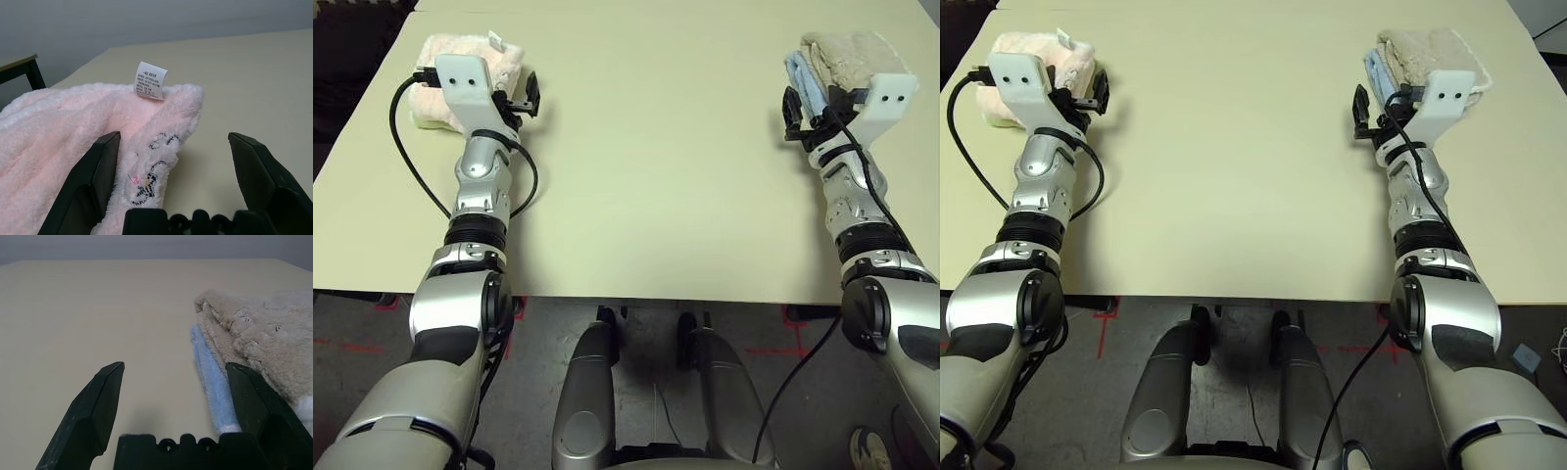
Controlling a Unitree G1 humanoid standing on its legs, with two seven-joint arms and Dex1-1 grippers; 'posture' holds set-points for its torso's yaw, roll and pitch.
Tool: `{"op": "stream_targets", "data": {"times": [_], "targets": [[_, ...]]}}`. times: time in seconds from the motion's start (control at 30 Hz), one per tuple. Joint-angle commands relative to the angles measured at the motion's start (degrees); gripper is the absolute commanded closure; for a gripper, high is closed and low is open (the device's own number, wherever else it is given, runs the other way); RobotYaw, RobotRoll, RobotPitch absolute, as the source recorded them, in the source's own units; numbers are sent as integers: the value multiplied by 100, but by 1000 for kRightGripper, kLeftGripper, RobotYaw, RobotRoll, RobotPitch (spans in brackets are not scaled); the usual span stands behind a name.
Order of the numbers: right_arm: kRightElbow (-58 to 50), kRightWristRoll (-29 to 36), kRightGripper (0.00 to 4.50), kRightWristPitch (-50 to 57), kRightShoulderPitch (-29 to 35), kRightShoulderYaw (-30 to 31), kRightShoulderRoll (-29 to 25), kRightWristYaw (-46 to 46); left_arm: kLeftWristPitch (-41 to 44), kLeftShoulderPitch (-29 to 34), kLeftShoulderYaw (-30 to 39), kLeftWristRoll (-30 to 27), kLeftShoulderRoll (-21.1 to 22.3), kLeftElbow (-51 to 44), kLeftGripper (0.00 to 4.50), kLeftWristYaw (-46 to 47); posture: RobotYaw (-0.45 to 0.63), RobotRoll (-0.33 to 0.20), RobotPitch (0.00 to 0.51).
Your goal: Fold the towel and set it aside.
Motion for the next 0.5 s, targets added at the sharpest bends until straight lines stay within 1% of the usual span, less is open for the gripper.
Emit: {"op": "stream_targets", "data": {"times": [0.03,0.27,0.5], "targets": [[50,18,0,27,-20,-34,-18,106,-130,-74,8,50,85,198,22,-14,65,0,294],[-11,3,0,148,-137,-28,-91,233,-186,-191,-5,51,168,309,22,-170,64,0,295],[5,26,0,169,-91,-55,-94,333,-116,-197,42,3,227,421,22,-255,63,0,295]]}}
